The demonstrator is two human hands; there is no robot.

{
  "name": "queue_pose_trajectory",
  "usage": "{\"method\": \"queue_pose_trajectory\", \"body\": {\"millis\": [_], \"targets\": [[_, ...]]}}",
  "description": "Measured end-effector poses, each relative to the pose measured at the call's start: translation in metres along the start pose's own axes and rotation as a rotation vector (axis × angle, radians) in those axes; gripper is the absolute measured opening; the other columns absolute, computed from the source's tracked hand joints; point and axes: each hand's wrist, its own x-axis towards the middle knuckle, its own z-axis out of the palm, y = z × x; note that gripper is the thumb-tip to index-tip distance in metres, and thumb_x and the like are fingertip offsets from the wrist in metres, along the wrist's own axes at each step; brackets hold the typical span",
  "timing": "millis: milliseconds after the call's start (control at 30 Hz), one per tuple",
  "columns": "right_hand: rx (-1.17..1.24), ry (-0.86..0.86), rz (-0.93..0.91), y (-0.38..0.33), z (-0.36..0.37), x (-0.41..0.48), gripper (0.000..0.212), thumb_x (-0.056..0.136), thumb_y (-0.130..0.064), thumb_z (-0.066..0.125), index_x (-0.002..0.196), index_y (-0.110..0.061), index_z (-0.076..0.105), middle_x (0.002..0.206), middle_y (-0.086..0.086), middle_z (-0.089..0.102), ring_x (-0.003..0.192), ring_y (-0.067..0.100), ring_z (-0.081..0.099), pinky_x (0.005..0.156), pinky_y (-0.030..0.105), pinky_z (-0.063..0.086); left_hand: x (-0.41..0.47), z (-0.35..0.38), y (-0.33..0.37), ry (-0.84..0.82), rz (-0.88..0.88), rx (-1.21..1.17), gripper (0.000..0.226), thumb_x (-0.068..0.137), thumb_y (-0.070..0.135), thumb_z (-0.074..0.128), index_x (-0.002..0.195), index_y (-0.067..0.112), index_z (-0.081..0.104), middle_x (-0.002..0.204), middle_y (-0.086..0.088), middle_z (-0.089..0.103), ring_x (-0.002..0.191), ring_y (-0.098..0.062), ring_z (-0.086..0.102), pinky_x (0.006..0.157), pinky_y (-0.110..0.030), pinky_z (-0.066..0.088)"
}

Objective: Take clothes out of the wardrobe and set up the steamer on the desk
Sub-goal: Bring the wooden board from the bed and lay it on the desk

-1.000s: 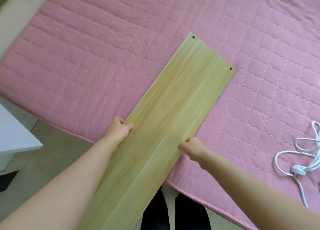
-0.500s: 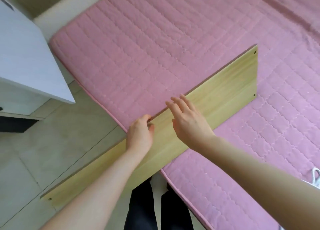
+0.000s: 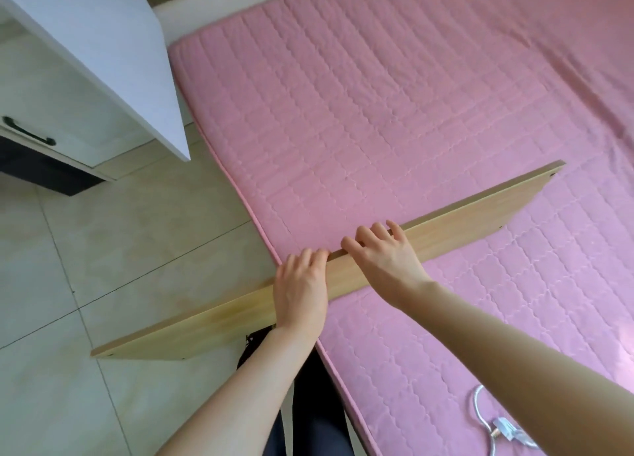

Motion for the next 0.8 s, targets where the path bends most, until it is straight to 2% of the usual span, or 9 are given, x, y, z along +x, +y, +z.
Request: {"method": "queue_pose_trajectory", "body": {"millis": [67,167,233,333,467,667,800], "targets": [[0.009,-0.036,-0.026,0.000,-0.007,-0.002,0.042,0.054,0.006,0.061,0.091,-0.014,0.062,0.077,0.005,0.057,0.067,0.029,0.055,0.073,0.045,0.053,-0.005,-0.008,0.003,-0.012,-0.003,-0.002,0.040,0.073,0.000,0.072,0.105,0.022,0.064,0.085,0.005,0.062,0.076,-0.021,0.057,0.064,-0.031,0.042],[0.013,-0.098,-0.085,-0.003,-0.026,-0.008,0.049,0.047,0.007,0.067,0.090,-0.016,0.061,0.074,0.003,0.055,0.064,0.025,0.052,0.053,0.033,0.045,-0.016,-0.023,0.002,-0.089,0.012,-0.011,0.037,0.083,0.004,0.064,0.111,0.026,0.059,0.094,0.007,0.062,0.084,-0.020,0.056,0.066,-0.030,0.039],[0.021,-0.103,-0.127,-0.012,-0.041,-0.014,0.050,0.045,0.007,0.069,0.088,-0.017,0.061,0.073,0.003,0.053,0.062,0.024,0.051,0.048,0.031,0.039,-0.032,-0.035,-0.003,-0.110,-0.009,-0.012,0.035,0.084,0.006,0.063,0.110,0.029,0.058,0.096,0.008,0.061,0.085,-0.020,0.055,0.064,-0.030,0.038],[0.036,-0.090,-0.191,-0.038,-0.064,-0.026,0.048,0.047,0.007,0.070,0.088,-0.017,0.060,0.074,0.002,0.052,0.063,0.024,0.051,0.046,0.031,0.038,-0.064,-0.061,-0.014,-0.049,-0.056,-0.030,0.035,0.080,0.007,0.070,0.105,0.030,0.060,0.089,0.011,0.058,0.078,-0.018,0.054,0.061,-0.030,0.039],[0.089,-0.046,-0.234,-0.080,-0.100,-0.030,0.034,0.065,0.003,0.067,0.092,-0.016,0.059,0.079,0.001,0.052,0.068,0.023,0.049,0.046,0.031,0.038,-0.098,-0.115,-0.037,0.053,-0.093,-0.098,0.020,0.085,0.014,0.066,0.103,0.024,0.065,0.085,0.009,0.060,0.078,-0.019,0.056,0.064,-0.034,0.045],[0.203,0.004,-0.319,-0.150,-0.160,-0.021,0.033,0.068,-0.004,0.065,0.097,-0.019,0.057,0.085,0.000,0.052,0.076,0.024,0.051,0.055,0.035,0.043,-0.143,-0.193,-0.081,0.230,-0.127,-0.116,0.017,0.091,0.016,0.061,0.106,0.021,0.068,0.096,0.009,0.067,0.086,-0.018,0.057,0.080,-0.036,0.044],[0.270,0.074,-0.373,-0.197,-0.190,-0.012,0.018,0.084,-0.013,0.056,0.100,-0.021,0.059,0.086,-0.002,0.054,0.077,0.023,0.052,0.058,0.034,0.045,-0.169,-0.232,-0.114,0.369,-0.126,-0.075,0.021,0.086,0.010,0.068,0.105,0.019,0.068,0.097,0.010,0.065,0.087,-0.018,0.057,0.091,-0.038,0.042]]}}
